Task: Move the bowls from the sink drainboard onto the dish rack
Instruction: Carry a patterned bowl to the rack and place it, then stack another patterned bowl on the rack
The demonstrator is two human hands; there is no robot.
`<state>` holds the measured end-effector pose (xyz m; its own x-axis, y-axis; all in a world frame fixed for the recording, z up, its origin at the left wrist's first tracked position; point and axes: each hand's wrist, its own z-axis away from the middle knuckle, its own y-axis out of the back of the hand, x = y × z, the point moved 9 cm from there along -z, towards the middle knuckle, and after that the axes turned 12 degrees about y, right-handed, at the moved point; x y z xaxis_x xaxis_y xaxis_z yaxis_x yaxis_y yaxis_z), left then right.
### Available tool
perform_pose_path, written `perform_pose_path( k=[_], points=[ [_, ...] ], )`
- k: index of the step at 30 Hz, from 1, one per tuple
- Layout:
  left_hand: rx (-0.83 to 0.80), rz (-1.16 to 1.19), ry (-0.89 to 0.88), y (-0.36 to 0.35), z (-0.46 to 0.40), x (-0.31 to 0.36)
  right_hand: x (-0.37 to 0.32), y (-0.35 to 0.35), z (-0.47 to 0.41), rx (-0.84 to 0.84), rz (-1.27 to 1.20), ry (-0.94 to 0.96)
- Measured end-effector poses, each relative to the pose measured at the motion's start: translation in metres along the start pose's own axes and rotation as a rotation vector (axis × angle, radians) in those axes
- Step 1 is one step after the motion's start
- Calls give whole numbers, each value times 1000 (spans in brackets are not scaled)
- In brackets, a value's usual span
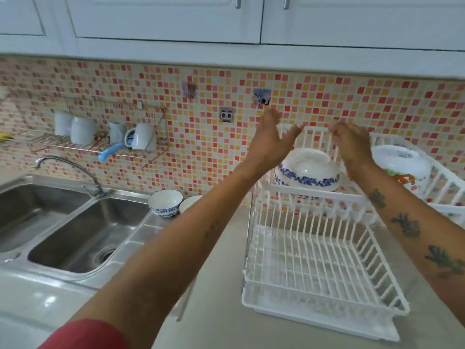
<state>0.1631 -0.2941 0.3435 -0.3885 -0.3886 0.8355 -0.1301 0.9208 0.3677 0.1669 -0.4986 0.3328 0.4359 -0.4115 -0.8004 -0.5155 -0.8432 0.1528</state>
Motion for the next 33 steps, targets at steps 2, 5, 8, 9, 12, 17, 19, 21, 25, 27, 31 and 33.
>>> perform_pose_path(
  k=[2,5,8,9,12,17,19,21,25,27,31,33],
  points=[
    [21,102,74,32,-12,-17,-35,-21,6,14,-128,69],
    [51,256,239,77,-26,-57,-91,-74,18,-68,-278,177],
    [90,373,391,115,-32,-106,-129,-140,34,-185,-337,261],
    [94,389,443,125,-33,-124,-137,-163,41,-222,-348,277],
    [141,402,577,160,-31,-176,-135,-236,56,-341,-402,233],
    [160,427,762,198,-22,-272,-63,-339,62,-458,-470,-52],
    [125,421,845,202,-14,-314,-19,-366,65,-478,-420,-181],
    [76,445,960,196,-4,-359,28,-385,70,-481,-356,-306],
    [16,476,1158,170,13,-438,118,-401,81,-417,-302,-533],
    [29,499,1238,153,22,-474,165,-402,91,-329,-327,-654],
    [24,534,1318,120,28,-521,247,-404,113,-241,-272,-802],
    [8,554,1341,106,24,-530,271,-409,122,-212,-279,-850]
  ],
)
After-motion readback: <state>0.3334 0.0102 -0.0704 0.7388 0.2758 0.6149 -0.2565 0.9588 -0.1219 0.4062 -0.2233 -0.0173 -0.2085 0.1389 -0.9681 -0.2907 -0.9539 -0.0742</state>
